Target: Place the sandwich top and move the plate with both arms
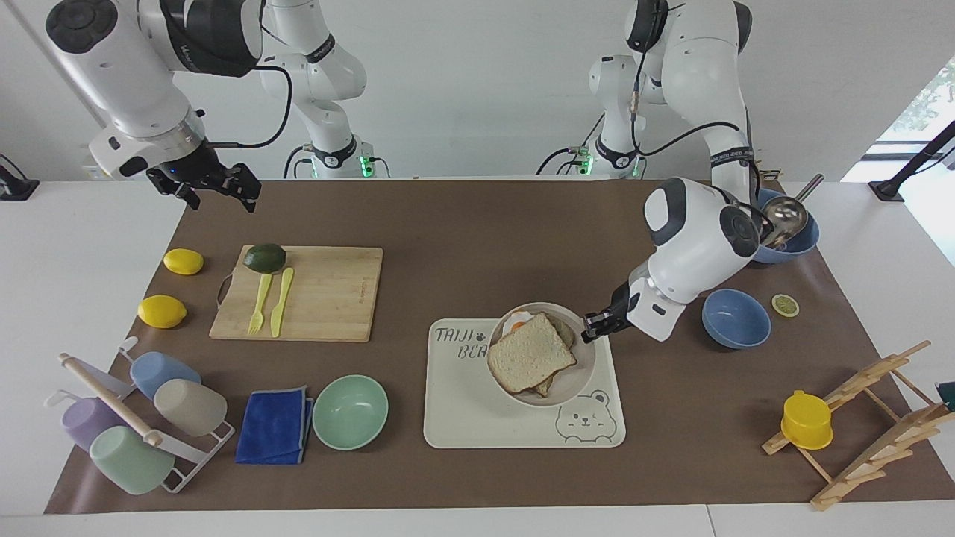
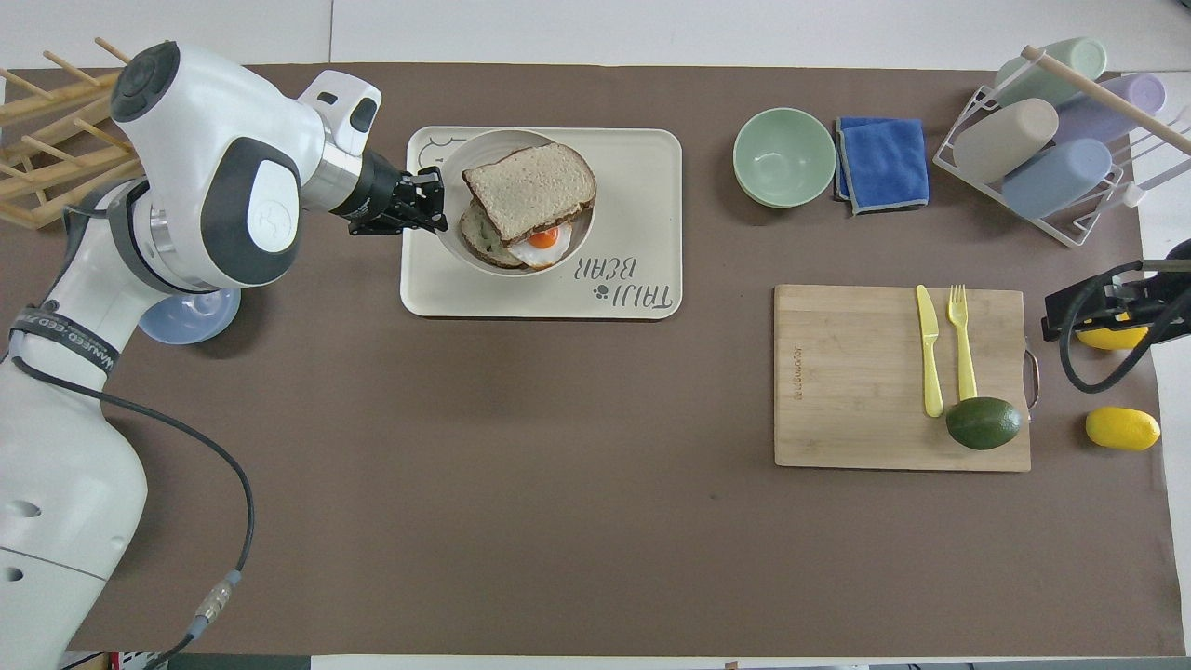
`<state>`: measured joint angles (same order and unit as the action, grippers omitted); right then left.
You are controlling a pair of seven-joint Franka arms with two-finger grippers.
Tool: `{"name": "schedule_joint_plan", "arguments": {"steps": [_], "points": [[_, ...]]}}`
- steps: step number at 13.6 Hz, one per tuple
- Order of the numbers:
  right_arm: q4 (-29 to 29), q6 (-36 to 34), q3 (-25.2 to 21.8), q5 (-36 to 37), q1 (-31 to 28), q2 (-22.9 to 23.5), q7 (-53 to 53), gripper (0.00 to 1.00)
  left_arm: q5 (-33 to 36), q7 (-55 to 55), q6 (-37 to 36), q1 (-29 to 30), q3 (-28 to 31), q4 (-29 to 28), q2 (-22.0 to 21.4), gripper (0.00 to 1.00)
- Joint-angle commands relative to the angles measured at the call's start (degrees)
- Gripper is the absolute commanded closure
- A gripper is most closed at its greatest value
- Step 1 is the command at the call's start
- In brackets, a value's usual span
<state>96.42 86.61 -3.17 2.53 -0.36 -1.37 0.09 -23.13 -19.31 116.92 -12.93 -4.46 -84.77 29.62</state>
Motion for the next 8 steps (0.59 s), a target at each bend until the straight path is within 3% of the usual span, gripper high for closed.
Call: {"name": "schedule_joint_plan", "arguments": {"steps": [1, 8], "points": [[0.4, -0.6, 0.2, -1.6, -0.4, -0.5, 0.5, 0.00, -1.7, 0.4, 0.7, 0.0, -0.2, 7.0, 5.3, 1.00], [0.4, -0.6, 0.2, -1.6, -0.4, -0.5, 0.5, 0.00, -1.0, 1.3, 10.6, -2.4, -0.3, -2.3, 3.6, 1.00]]}}
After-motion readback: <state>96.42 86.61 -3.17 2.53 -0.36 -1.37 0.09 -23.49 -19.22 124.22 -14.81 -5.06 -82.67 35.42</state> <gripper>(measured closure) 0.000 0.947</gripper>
